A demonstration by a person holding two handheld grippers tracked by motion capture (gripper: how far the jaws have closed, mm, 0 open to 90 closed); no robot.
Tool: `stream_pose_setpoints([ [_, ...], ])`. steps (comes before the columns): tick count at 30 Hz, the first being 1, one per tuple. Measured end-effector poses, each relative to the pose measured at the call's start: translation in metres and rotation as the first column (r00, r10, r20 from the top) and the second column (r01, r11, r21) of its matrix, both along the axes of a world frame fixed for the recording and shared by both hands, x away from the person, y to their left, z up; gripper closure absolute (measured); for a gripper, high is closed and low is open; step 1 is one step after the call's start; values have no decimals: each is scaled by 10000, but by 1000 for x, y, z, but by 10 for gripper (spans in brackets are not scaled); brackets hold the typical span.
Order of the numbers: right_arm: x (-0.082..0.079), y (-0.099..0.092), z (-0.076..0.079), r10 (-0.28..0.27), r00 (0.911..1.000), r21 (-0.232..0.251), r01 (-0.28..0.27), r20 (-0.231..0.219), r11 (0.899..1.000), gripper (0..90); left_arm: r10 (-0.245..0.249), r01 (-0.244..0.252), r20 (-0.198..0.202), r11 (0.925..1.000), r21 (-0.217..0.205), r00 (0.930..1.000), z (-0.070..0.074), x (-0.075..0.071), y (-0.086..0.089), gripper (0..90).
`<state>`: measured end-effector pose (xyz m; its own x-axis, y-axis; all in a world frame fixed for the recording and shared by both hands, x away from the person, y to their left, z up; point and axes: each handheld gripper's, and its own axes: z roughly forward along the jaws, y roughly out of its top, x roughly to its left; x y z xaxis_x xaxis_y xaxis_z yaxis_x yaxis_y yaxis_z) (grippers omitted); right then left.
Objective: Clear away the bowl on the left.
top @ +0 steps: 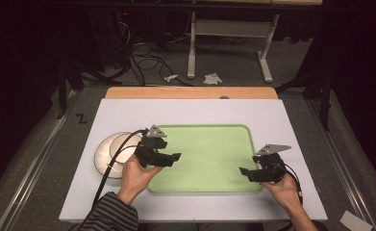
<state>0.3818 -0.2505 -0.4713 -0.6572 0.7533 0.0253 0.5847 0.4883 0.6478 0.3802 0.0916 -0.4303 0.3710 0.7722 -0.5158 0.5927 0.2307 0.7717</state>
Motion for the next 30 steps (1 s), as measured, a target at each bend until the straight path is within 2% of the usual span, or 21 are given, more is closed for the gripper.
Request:
stream_pose_setpoints([
  [14, 1, 0, -1, 9, 10000, -60, -10, -85, 10000, 302, 417, -417, 41, 9991, -63, 9991, 5, 4, 16, 332],
  [15, 0, 0, -1, 3, 9999, -63, -3, -102, 10000, 302, 569, -567, 57, 9982, -213, 9984, 7, 5, 19, 333],
  [22, 1, 0, -2, 8, 9999, -35, -8, -139, 10000, 302, 747, -746, 46, 9972, -96, 9972, 8, 8, 29, 333],
  [25, 1, 0, -1, 27, 9999, -51, -28, -140, 10000, 302, 954, -953, 15, 9951, -250, 9954, 9, 9, 31, 332],
  [30, 1, 0, -2, 58, 9998, -31, -59, -175, 10000, 302, 1027, -1027, -32, 9945, -224, 9947, 8, 12, 36, 330],
])
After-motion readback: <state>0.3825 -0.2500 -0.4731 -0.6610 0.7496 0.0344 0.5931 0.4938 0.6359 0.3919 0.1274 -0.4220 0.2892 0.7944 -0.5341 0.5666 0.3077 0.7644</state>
